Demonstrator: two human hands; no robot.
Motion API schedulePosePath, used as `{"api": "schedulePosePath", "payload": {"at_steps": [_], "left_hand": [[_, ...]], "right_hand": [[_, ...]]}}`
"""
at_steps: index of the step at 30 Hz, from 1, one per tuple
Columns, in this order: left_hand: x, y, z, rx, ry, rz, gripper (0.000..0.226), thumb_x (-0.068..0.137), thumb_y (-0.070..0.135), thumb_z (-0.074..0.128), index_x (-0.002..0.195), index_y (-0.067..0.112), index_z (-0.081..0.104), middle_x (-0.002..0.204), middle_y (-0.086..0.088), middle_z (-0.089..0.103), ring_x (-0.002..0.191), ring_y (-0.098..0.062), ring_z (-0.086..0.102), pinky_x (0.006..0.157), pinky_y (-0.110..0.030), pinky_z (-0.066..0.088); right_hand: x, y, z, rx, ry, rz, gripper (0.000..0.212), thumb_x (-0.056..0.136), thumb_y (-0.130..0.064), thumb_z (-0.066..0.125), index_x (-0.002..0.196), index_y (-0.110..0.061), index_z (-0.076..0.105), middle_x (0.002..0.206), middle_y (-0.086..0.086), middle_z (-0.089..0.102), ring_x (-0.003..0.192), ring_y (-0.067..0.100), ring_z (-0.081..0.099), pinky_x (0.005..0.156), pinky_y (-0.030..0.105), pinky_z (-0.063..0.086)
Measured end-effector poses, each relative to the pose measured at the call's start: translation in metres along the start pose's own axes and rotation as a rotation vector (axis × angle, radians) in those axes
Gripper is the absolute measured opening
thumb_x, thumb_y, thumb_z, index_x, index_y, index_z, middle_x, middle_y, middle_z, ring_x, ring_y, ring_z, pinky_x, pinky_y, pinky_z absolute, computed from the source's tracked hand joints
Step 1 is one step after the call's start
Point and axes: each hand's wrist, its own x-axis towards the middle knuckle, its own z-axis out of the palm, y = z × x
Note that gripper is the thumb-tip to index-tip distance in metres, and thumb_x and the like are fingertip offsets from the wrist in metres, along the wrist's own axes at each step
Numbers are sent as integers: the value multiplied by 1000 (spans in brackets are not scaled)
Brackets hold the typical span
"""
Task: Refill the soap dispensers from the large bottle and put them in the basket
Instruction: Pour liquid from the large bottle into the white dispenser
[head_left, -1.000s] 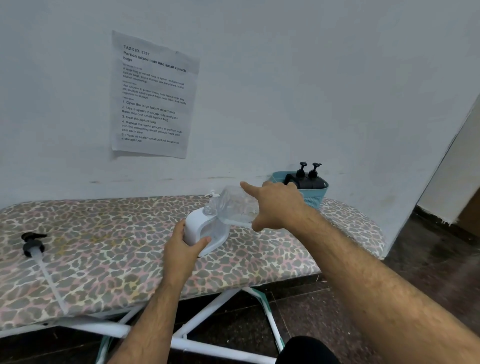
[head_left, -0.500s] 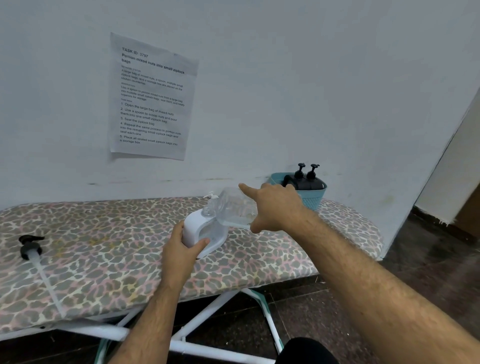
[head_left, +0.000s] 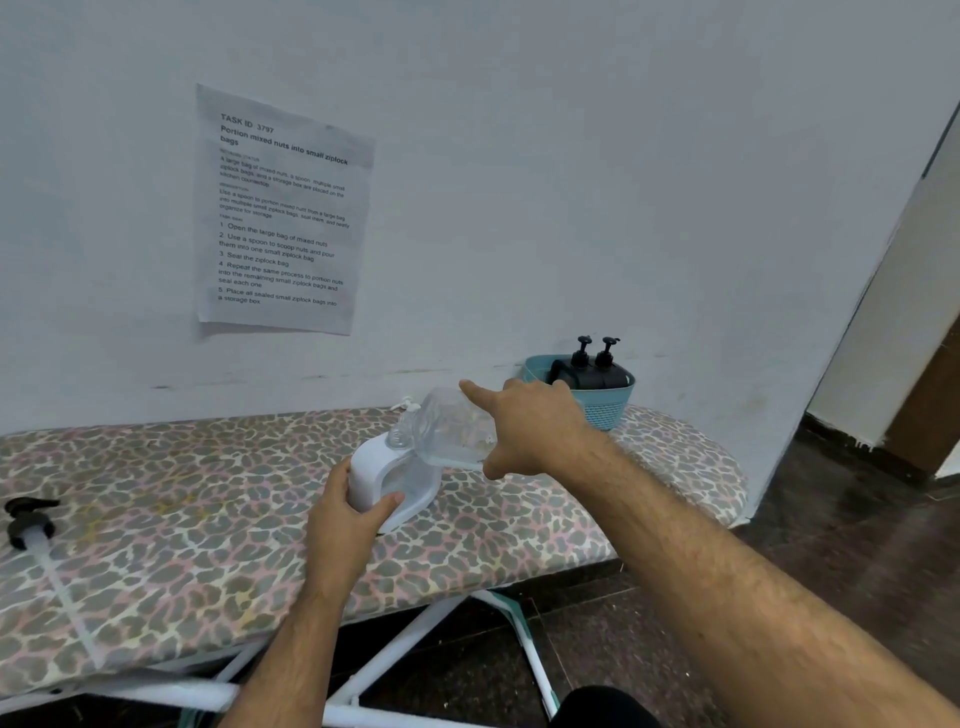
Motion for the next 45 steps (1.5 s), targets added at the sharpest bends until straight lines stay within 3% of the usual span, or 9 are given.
{"api": "schedulePosePath", "payload": {"at_steps": [8,45], "left_hand": [[-1,1,0,1,9,-7,65,75,26,84,132,29,52,115,4,66,99,-18,66,78,-48,60],[-4,8,-1,-1,8,11,62,78,24,82,132,26,53,114,3,66,99,-17,65,79,-41,58]], "right_hand": [[0,-1,-1,11,0,1,99,79,-49,72,155,-40,10,122,5,56,110,25,57,101,50,39],[-2,-2,-4,17,-15,3,100,79,-49,74,156,-39,11,126,6,56,114,26,56,103,52,38]]}}
